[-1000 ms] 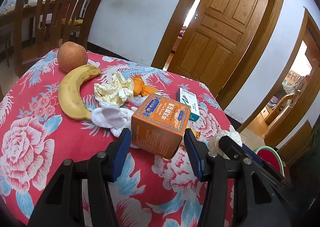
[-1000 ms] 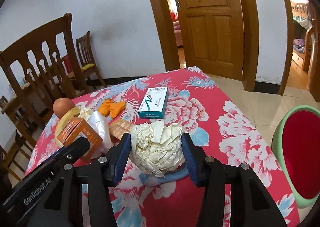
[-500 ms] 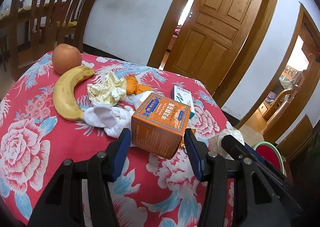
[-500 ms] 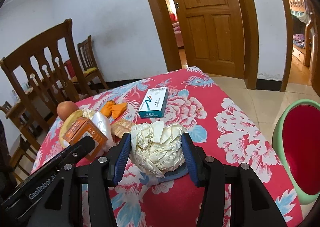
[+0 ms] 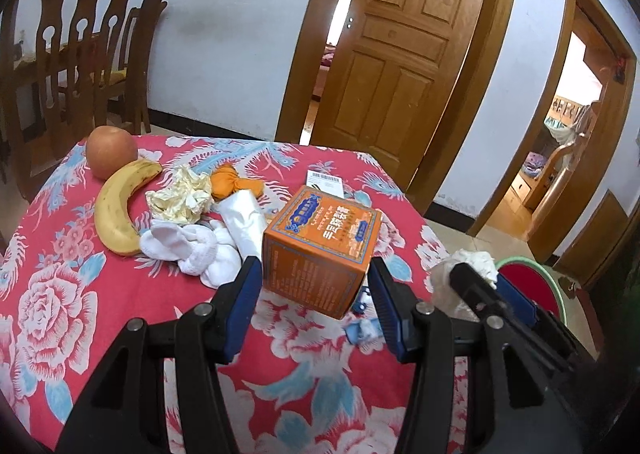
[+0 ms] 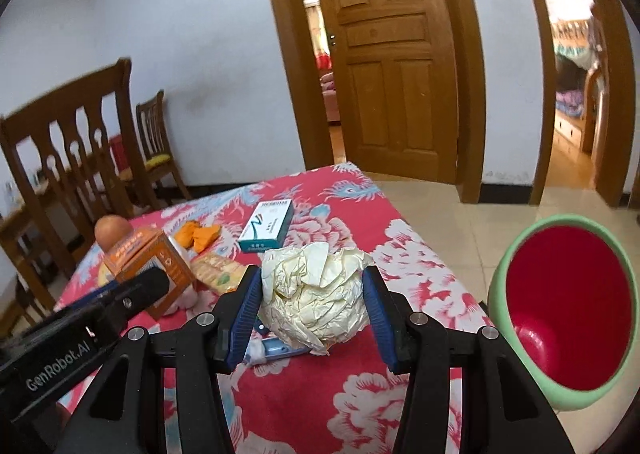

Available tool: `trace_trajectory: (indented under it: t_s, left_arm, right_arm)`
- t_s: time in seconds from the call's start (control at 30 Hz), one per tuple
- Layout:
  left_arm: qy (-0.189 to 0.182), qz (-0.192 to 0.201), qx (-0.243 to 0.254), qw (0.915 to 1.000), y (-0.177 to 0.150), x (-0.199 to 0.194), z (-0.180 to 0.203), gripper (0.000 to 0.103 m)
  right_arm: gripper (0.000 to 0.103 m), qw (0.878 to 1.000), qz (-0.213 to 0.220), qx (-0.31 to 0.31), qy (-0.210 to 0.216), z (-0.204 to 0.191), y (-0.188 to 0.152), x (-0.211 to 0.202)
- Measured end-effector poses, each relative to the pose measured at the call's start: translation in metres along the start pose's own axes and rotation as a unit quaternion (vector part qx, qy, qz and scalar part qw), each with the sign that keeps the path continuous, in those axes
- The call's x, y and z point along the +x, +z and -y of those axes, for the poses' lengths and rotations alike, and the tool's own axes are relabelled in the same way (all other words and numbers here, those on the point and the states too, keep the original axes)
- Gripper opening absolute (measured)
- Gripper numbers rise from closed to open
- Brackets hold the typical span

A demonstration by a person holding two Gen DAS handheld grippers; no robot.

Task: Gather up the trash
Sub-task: 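Carry the paper ball over the red bucket with the right tool while the left carries the orange box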

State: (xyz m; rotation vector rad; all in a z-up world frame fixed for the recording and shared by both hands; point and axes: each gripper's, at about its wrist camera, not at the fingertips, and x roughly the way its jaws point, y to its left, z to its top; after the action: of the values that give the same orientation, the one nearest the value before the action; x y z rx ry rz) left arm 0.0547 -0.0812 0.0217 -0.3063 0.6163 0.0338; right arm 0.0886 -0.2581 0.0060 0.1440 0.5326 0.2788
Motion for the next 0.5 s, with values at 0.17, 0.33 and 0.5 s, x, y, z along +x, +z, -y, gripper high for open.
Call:
trace_trajectory:
  t_s: [0.17, 0.33, 0.5]
  left_arm:
    - [-0.003, -0.003, 0.0, 1.0, 0.0, -0.003, 0.011, 0.055]
    - [-0.009, -0.01, 0.013, 0.9998, -0.006, -0.004, 0.028, 0.055]
    - [-0.005, -0.022, 0.04, 0.9989, -0.01, -0.002, 0.045, 0.055]
  right_arm:
    - [0.052, 0.998, 0.013, 0.062, 0.016, 0.029, -0.001, -0.017]
    - [0.052, 0.997, 0.015, 0.075, 0.006, 0.046, -0.002, -0.032]
    - [0.052, 0.996, 0.009, 0.083, 0.008, 0.063, -0.003, -0.041]
